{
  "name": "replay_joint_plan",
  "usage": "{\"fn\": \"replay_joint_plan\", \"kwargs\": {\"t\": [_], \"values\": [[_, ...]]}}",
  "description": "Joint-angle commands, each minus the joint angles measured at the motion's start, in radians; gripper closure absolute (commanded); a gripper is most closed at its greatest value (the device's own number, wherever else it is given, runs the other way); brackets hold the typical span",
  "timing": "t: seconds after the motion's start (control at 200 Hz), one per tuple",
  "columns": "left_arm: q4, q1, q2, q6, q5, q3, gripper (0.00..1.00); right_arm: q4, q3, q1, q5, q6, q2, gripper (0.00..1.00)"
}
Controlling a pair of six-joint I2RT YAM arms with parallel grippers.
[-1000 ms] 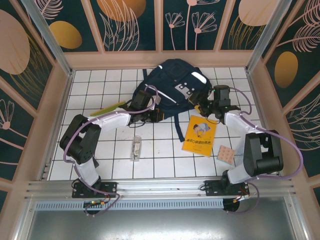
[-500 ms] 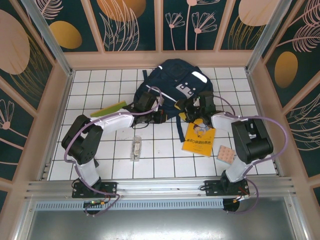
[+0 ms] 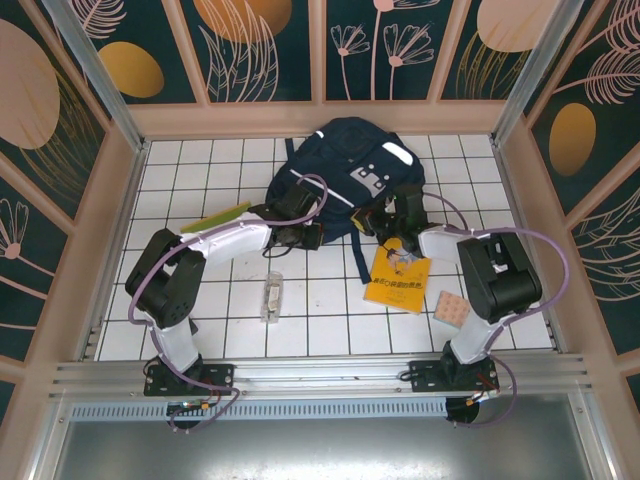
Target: Pack books, pencil case, and school supplies into a backpack
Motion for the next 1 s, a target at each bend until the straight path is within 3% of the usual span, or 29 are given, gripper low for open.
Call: {"fn": "replay_joint_plan", "kwargs": {"t": [0.0,0.43,0.655,0.996], "values": [[-0.177,0.025,0.018,0.079,-0.015,0.033,1.00,-0.048,0.049,-0.041,0.162,-0.112,-0.077,1.00],[-0.287,0.105,-0.008,0.135,-0.067,0.024,1.00,-0.123,0.082,-0.097,0.283,-0.216,-0.119,1.00],[-0.232,0.097,-0.041,0.113,0.090,-0.013,1.00,-0.119,0.144,-0.113,0.300,-0.274,-0.067,1.00],[-0.108,-0.027,-0.074,-0.020,0.248,-0.039,1.00,-0.148,0.325,-0.145,0.276,-0.363,0.077,1.00]]}}
